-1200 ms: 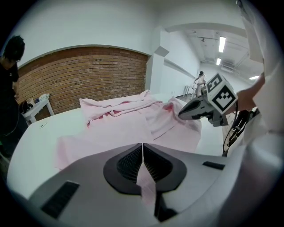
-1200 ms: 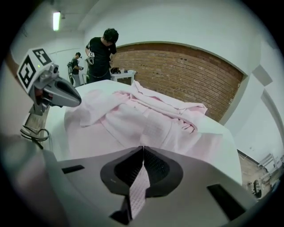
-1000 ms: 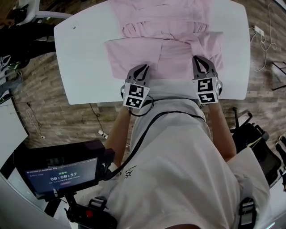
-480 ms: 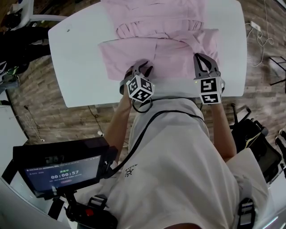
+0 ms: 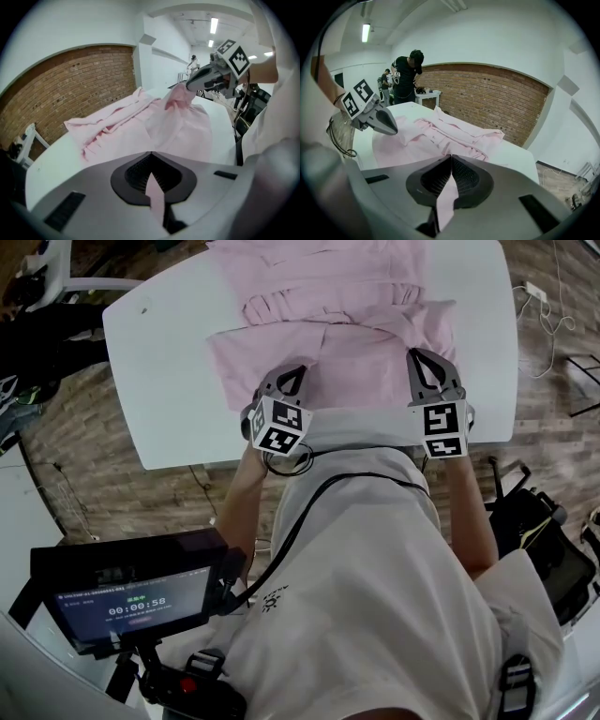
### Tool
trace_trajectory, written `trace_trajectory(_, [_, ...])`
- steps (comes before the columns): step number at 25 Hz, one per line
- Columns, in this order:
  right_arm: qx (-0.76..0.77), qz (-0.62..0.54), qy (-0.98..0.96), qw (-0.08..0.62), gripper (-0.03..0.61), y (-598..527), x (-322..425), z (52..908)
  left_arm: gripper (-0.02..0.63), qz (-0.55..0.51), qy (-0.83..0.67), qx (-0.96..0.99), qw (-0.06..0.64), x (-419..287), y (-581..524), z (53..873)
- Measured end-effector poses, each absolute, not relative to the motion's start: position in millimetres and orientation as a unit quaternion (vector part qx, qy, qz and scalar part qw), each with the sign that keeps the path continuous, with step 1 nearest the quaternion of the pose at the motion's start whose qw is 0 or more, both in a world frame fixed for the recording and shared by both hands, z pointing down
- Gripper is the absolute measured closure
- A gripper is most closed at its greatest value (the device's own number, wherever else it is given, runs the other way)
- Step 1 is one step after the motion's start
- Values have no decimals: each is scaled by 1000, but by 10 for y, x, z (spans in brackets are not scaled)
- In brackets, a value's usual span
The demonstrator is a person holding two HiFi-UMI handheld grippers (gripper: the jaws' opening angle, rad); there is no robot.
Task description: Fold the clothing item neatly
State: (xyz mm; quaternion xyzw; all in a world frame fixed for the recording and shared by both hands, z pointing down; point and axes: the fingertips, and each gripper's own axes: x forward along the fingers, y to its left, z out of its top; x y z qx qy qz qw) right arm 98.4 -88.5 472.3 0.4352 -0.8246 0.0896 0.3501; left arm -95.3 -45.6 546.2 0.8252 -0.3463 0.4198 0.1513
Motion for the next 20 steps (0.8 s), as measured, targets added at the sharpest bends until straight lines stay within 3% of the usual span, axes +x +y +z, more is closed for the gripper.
trace_trajectory(5, [359,-42,-844,397,566,-1048,829,4399,612,448,-336,828,21,-1086,-1014,4865])
trace_trajectory(11, [219,-213,-830,467,566,-1654,557,4563,612,489,-290,819,-83,-1135,-1912,4632])
trace_trajectory(13, [186,-247,-825,474,566,-1916,438,4624,612,488,-278,823,-82,-1121,-2146,4662])
trace_trajectory(20, [84,-339,-807,477,566,-2534,4,5004,612,460,-209,863,19,-941,-1729,4948])
